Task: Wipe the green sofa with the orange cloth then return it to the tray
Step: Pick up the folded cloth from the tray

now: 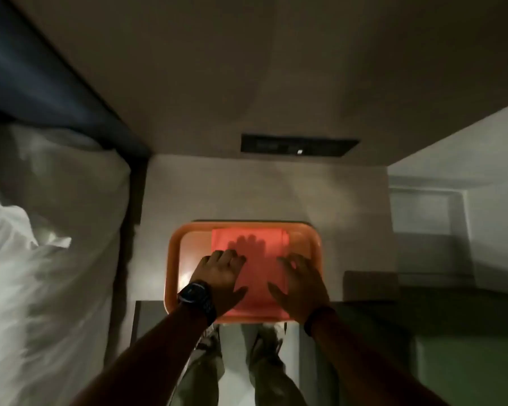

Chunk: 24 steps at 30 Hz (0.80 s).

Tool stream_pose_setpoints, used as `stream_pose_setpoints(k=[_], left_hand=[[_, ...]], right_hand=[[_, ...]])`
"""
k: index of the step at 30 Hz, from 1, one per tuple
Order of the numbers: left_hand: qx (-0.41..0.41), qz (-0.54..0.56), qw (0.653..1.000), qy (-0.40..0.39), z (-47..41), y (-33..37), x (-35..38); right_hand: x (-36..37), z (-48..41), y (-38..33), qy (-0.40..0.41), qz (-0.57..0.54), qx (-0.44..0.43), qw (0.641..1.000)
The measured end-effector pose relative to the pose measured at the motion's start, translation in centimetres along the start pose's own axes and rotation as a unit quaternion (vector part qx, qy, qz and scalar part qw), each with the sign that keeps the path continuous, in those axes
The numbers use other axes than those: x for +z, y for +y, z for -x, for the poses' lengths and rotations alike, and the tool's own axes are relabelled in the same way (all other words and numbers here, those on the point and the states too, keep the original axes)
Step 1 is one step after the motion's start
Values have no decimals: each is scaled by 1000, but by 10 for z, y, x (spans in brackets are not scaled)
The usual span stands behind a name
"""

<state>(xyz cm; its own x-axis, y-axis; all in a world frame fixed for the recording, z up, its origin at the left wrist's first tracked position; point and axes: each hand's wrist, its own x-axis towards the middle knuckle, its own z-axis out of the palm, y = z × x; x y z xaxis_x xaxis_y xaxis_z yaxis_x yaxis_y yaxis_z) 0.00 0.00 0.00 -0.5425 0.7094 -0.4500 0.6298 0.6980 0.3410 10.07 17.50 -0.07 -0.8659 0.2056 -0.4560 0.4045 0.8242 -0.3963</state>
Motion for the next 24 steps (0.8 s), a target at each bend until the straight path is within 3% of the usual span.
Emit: stream_pose_setpoints(k=[2,4,6,12,18,24], left_hand=[[-5,-20,997,-69,2,-5,30],[-17,-16,994,-110,10,-12,60],[-19,-10,992,-128,14,-12,84],[5,-10,997,-74,17,-13,105],[26,-6,999,-43,17,-12,106],[48,-11,998,-38,21,-17,111]], right_hand=[[33,2,6,-58,60,-75,994],[60,7,10,-129,86,-91,984],[83,11,15,-148,105,-104,978],[96,10,23,-176,131,-103,970],[92,12,30,-141,130,-94,977],[91,22,29,3,70,-111,991]])
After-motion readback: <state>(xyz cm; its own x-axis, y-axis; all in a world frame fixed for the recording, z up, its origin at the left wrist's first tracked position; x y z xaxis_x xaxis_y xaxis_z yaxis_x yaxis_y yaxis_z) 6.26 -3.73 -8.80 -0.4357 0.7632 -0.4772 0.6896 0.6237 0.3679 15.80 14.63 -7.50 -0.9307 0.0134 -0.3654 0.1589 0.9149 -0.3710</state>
